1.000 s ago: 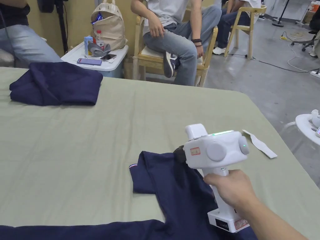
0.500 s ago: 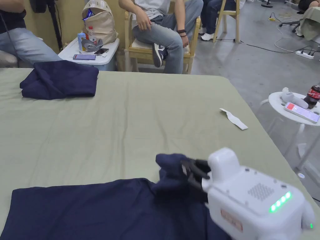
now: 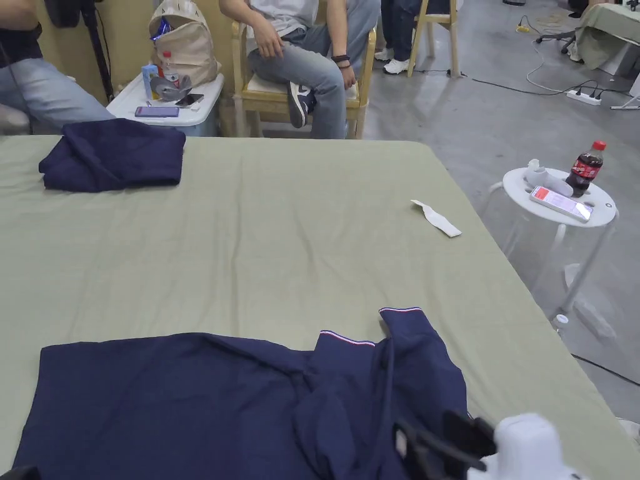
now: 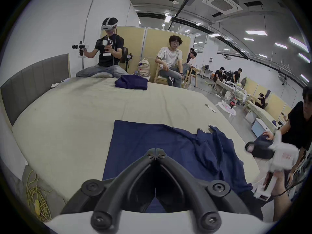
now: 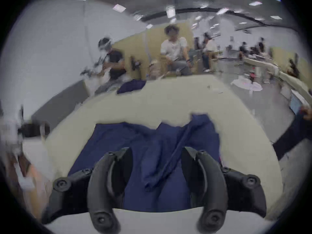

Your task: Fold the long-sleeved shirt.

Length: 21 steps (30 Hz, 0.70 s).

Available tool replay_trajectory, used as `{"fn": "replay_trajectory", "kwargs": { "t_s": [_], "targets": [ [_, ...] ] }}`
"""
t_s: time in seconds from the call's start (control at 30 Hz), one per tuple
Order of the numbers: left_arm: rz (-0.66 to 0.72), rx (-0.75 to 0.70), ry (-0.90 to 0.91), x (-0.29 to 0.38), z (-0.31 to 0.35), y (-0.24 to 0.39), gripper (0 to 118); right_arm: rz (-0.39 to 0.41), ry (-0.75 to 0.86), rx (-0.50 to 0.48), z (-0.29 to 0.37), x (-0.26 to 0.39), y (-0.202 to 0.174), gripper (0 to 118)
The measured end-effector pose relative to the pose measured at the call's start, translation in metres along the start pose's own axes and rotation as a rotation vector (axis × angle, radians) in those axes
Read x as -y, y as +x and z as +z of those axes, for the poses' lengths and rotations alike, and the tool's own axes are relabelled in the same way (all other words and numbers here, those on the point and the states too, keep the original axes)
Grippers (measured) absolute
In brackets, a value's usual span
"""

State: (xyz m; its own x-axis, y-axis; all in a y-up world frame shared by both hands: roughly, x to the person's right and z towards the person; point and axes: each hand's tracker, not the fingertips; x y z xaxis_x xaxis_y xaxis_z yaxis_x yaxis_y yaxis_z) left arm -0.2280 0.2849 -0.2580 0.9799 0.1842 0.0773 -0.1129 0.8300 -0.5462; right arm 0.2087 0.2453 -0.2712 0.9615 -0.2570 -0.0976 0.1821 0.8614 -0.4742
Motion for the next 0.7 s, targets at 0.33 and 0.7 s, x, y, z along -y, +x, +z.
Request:
{"fn": "replay_trajectory", "kwargs": {
  "t_s": [0.33, 0.7],
  "targets": [
    [0.022, -0.04, 0.008, 0.007, -0.006, 0.001, 0, 0.132, 0.002, 0.149, 0.01, -0.017, -0.013, 1],
    [0.018, -0.105, -0.021, -0.022, -0.086, -0.049, 16, 0.046, -0.1, 0.053, -0.028, 0.009, -0.024, 1]
  ]
}}
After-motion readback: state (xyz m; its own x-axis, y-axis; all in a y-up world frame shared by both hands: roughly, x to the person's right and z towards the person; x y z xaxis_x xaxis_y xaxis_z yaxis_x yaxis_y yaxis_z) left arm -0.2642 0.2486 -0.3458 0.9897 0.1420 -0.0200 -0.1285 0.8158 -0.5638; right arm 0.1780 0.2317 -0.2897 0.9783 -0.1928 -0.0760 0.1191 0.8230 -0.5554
